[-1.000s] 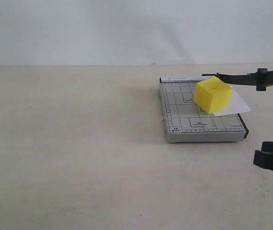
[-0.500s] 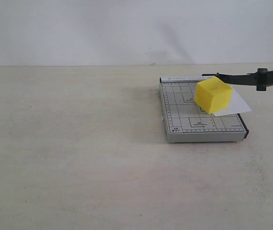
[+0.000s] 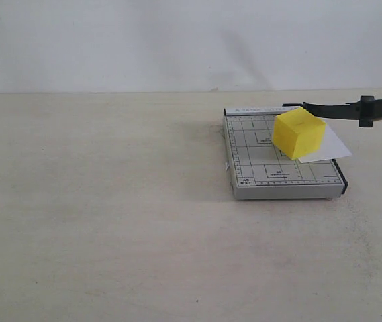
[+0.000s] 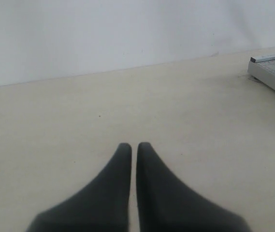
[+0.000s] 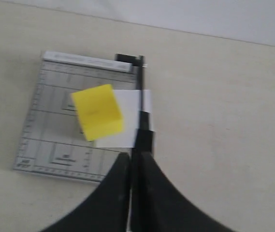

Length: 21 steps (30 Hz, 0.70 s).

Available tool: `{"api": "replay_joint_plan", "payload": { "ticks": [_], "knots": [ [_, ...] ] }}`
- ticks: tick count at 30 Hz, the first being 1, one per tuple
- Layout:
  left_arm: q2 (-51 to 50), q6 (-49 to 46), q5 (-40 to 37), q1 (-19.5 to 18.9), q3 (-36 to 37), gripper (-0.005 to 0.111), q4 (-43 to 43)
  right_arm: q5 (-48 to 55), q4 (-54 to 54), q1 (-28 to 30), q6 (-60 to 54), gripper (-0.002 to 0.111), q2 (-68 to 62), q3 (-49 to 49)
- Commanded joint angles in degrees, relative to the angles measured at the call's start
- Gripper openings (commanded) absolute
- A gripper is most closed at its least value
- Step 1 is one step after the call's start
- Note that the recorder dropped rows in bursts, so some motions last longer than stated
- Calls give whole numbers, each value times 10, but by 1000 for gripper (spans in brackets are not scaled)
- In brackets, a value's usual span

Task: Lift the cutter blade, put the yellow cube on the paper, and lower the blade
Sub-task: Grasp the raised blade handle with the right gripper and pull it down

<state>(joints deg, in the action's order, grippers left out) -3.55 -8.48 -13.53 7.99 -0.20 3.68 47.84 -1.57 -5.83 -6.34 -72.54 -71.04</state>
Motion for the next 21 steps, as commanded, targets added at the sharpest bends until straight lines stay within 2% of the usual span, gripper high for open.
{"api": "replay_joint_plan", "payload": {
  "ticks": [1, 4, 6, 21],
  "knots": [
    [2, 8, 1, -2, 2, 4, 6, 72, -40, 0, -61, 31, -31, -44],
    [2, 8, 1, -2, 2, 4, 3, 73, -2, 0, 2, 51, -53, -45],
    [2, 8, 1, -2, 2, 4, 3, 78, -2, 0, 14, 56, -73, -45],
    [2, 8, 1, -2, 2, 4, 3, 80, -5, 0, 18, 56, -173, -45]
  ]
}}
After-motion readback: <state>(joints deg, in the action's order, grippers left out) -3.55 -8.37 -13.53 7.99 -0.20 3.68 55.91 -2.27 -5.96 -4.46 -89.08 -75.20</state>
